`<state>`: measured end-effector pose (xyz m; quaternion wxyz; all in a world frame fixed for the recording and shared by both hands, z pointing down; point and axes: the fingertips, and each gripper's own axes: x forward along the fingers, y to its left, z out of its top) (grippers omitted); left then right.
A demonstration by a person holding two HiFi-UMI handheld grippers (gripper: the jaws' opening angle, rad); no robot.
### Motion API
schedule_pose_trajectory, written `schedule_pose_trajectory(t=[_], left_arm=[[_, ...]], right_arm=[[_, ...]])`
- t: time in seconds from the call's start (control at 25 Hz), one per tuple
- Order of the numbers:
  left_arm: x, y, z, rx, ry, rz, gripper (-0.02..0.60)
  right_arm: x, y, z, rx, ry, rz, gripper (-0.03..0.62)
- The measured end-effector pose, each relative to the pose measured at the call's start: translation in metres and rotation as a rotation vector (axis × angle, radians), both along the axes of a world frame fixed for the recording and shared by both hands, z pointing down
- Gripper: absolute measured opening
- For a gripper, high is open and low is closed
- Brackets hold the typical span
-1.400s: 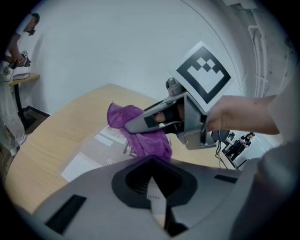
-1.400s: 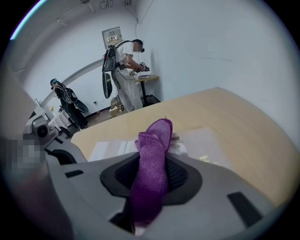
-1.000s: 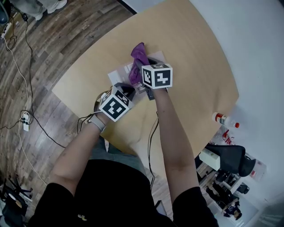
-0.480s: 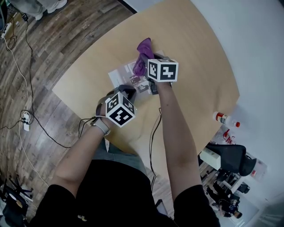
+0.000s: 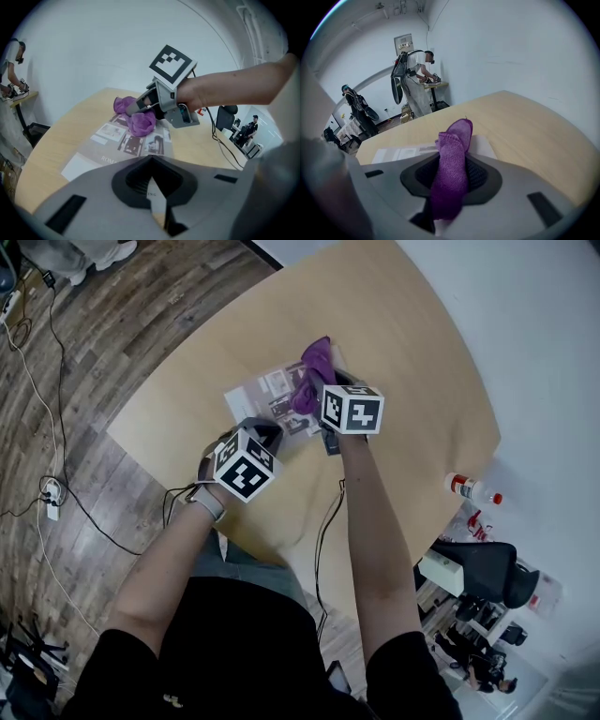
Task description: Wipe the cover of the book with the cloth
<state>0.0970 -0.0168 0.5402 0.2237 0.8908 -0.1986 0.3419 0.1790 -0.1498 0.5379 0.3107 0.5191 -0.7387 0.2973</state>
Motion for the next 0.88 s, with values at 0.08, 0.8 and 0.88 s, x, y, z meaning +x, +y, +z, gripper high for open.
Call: schedule_pose_trajectory(t=[0.08,0.8,0.88], left_arm=[[-0.001,-0.001,0.0,-0.002,0.0,0.0,0.02],[0.0,-0.002,0.0,0.006,-0.005,0.009,0.02],[0.0,-0.001,0.001,0.002,-0.004,0.011,0.02]], right_arm=[[0.006,0.009,0.0,0.003,0.004,0.011,0.132],[0.037,0.075,0.001,0.022,-0.01,0.091,0.13],[0.043,0.075,0.002,0.024,-0.017,0.117,0.13]])
